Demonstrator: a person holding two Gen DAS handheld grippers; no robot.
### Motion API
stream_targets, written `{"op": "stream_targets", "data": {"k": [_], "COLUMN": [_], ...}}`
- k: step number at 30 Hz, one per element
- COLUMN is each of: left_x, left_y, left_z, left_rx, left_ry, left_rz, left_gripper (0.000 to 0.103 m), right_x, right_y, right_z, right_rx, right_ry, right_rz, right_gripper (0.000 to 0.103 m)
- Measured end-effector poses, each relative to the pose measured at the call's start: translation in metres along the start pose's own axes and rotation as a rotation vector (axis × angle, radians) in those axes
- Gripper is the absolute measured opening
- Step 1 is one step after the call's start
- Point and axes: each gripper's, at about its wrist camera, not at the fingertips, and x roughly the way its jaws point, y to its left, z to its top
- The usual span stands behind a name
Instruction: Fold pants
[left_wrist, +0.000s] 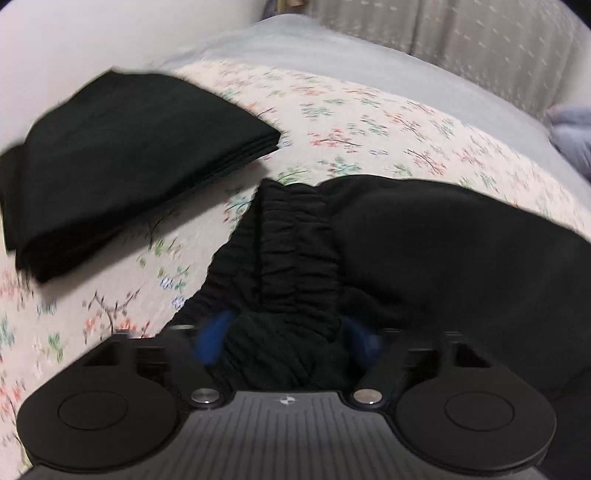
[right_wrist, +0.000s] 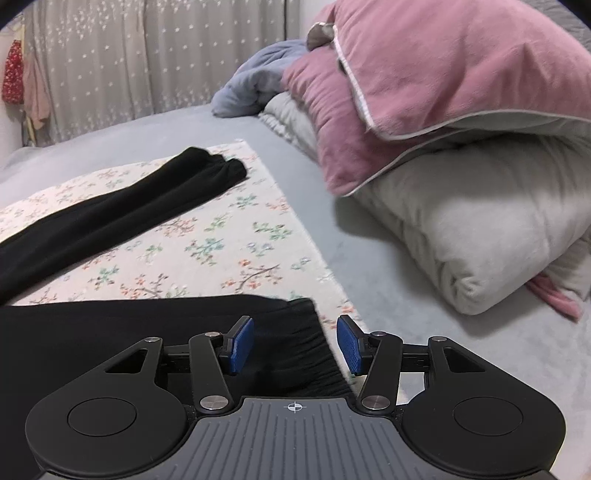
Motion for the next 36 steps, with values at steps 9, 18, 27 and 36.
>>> {"op": "stream_targets", "data": {"k": [9,18,27,36], "left_x": [-0.037,-0.02,0.01,0.006], "left_y": [0.004,0.02,0.018,0.033], "left_z": [0.013,0.032,0.024,0.014], "left_rx": [-0.011,-0.029,0.014,-0.119], "left_ry": [-0.213,-0.31,-0.213,-0.197], "left_rz": [0.084,0.3,0.285,0.195], "left_gripper": [0.04,0.039,0.051,0.057], "right_x": [0.004,-0.003,0.007,0.085], "right_y": [0.012,0.011,0.02,0.045], "right_z": [0.0,-0.002,0.002,0.086], "right_rx": [-0.042,-0.04,-0.055,0.138], "right_ry": [0.005,-0.006,0.015,0.067], "right_rz": [0.036,0.047,0.081,0.293], "right_gripper": [0.049,0.049,0.049,0.055]}}
